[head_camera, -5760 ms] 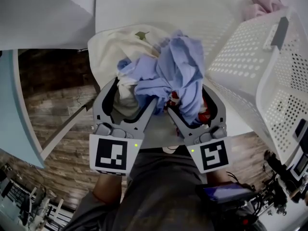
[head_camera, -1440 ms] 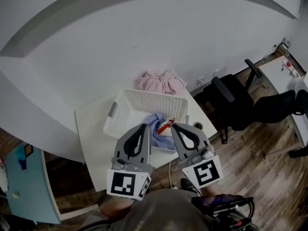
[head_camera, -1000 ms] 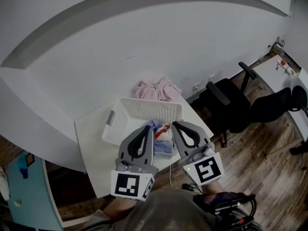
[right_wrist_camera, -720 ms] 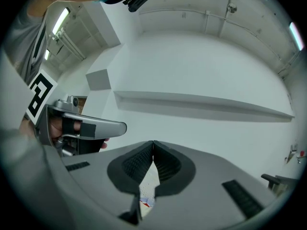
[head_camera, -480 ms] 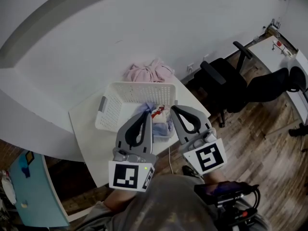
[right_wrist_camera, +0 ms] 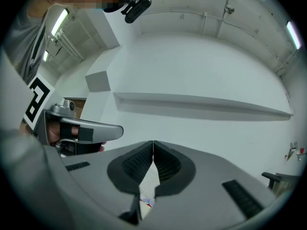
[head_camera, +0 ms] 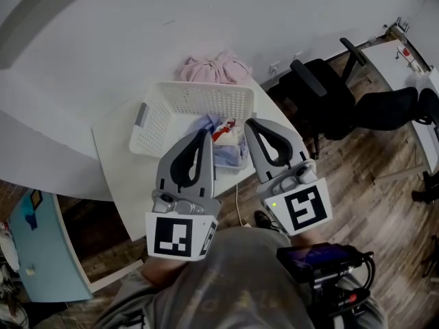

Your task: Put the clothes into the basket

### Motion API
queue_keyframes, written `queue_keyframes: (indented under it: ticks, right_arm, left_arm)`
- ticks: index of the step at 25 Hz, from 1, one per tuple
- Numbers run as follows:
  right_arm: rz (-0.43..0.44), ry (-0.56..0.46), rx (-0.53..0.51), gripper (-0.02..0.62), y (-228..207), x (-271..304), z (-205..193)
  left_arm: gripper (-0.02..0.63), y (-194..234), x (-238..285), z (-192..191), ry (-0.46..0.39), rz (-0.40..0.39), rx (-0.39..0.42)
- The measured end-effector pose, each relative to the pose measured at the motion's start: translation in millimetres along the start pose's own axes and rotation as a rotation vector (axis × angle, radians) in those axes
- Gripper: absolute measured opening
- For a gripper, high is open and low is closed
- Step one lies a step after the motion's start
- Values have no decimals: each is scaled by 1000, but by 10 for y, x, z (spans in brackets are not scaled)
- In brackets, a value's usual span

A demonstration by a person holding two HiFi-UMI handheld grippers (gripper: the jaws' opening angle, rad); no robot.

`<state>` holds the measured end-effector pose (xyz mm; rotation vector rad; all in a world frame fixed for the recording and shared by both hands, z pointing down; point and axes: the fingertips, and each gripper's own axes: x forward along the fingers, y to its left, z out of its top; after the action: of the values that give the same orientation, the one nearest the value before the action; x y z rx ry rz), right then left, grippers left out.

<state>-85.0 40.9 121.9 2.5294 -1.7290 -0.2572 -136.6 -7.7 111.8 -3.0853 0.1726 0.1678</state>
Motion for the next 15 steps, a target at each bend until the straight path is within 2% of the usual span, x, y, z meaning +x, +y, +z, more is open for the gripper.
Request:
queue_keyframes:
  ticks: [12, 15]
  right_arm:
    - [2, -36, 3, 8, 24, 15, 92]
    - [2, -29, 2, 8, 24, 13, 77]
  left_arm:
    - [9, 3, -18, 23, -2, 12, -4]
    - [8, -10, -32, 32, -4, 9, 23]
